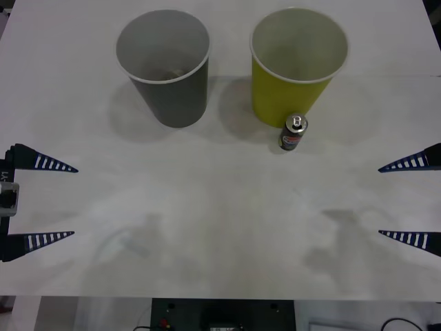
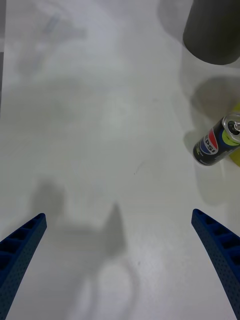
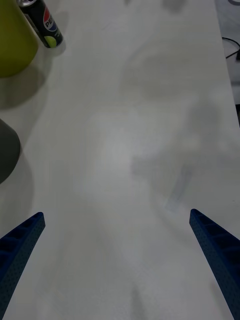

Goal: Put the can into the green bin and the plastic bottle into the gray bin

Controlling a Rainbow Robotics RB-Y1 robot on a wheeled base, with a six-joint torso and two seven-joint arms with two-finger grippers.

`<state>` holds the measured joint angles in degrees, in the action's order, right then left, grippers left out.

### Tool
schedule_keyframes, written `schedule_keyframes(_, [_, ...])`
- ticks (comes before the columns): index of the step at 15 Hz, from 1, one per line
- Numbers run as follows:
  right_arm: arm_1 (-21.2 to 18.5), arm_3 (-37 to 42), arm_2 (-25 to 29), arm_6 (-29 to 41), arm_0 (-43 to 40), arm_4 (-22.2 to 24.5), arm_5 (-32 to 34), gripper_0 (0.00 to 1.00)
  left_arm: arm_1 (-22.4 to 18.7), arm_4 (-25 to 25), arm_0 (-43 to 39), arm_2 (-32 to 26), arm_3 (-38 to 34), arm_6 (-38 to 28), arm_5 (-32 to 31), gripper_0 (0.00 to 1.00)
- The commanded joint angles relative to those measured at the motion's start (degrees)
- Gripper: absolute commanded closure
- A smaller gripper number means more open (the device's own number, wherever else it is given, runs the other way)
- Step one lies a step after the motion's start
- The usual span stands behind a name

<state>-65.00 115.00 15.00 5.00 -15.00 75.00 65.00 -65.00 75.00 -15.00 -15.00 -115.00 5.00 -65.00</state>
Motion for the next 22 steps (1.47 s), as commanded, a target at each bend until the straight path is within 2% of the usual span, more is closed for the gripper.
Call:
schedule_keyframes(1, [0.0, 0.0, 0.0, 0.0, 0.0, 0.0, 0.0, 0.0, 0.0, 0.0, 0.0, 0.0, 0.0, 0.0, 0.0, 0.0])
schedule_keyframes(8, [0.6, -0.3, -0.3, -0.6, -0.7, -1.2, -1.9, 0.0, 0.0, 0.0, 0.0, 0.0, 0.0, 0.0, 0.0, 0.0])
schedule_keyframes(12, [0.5, 0.0, -4.6, -0.7, -0.7, -1.2, -8.7, 0.0, 0.0, 0.0, 0.0, 0.0, 0.0, 0.0, 0.0, 0.0])
schedule_keyframes(15, [-0.9, 0.8, -9.5, -0.4, -0.9, -1.2, -16.7, 0.0, 0.0, 0.0, 0.0, 0.0, 0.0, 0.0, 0.0, 0.0])
schedule_keyframes(18, [-3.9, 2.1, -17.1, -0.3, -1.0, -2.1, -28.5, 0.0, 0.0, 0.0, 0.0, 0.0, 0.0, 0.0, 0.0, 0.0])
schedule_keyframes(22, [-8.8, 5.3, -28.6, 0.2, -0.9, -4.1, -47.8, 0.0, 0.0, 0.0, 0.0, 0.0, 0.0, 0.0, 0.0, 0.0])
